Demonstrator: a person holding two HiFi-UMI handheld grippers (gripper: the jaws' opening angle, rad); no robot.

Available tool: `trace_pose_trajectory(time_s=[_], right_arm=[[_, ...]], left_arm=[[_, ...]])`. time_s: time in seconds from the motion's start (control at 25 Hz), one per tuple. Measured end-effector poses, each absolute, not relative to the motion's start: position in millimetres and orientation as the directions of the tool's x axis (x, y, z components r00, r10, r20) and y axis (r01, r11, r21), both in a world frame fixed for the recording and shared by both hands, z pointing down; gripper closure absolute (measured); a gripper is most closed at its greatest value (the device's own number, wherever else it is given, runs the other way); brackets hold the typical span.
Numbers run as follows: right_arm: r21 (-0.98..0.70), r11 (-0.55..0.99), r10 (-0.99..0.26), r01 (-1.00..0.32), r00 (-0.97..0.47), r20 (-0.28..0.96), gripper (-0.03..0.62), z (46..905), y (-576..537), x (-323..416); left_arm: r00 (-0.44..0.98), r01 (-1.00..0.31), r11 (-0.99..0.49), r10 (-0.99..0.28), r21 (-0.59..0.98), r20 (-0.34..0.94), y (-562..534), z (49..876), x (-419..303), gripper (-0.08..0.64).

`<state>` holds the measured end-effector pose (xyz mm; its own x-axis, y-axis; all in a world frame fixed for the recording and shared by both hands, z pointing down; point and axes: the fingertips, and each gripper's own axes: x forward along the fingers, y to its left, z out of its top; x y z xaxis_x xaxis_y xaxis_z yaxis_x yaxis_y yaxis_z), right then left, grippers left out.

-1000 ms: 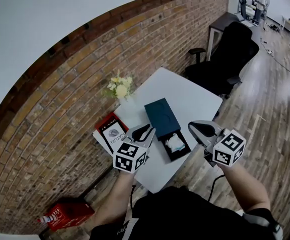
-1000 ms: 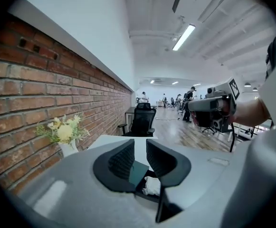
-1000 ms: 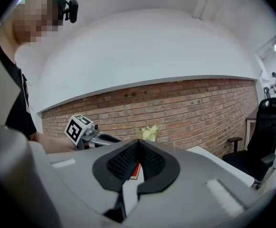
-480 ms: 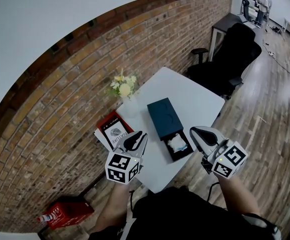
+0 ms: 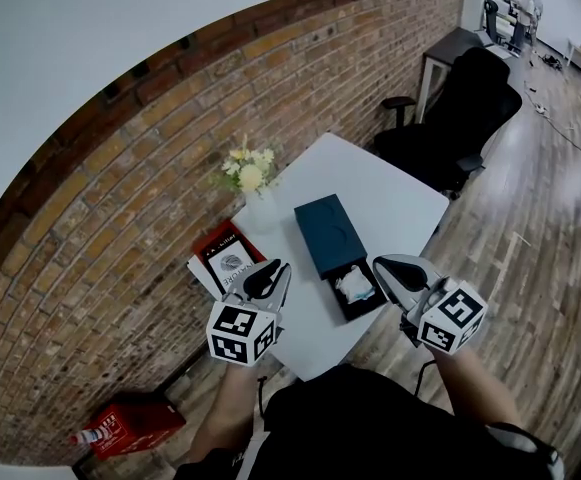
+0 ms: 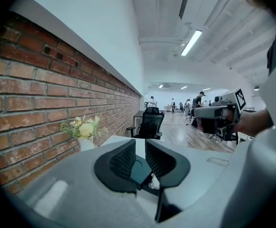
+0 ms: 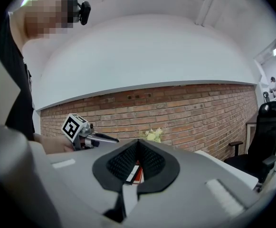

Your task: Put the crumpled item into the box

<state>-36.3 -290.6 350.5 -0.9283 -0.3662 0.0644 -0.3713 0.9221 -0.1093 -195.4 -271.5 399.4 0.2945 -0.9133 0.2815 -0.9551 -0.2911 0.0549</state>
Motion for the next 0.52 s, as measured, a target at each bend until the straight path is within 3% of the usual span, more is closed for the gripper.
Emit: trace_pose_trajectory(time_s=[0.52], right_arm=[[-0.115,0.927,-0.353,-0.358,-0.934,0.062,0.595,355.0,-286.9,-43.9]], left_arm=[[0.29,-0.957,-0.285,-0.918,0.059,0.27,-270.3,395.1,-201.6,0.499]])
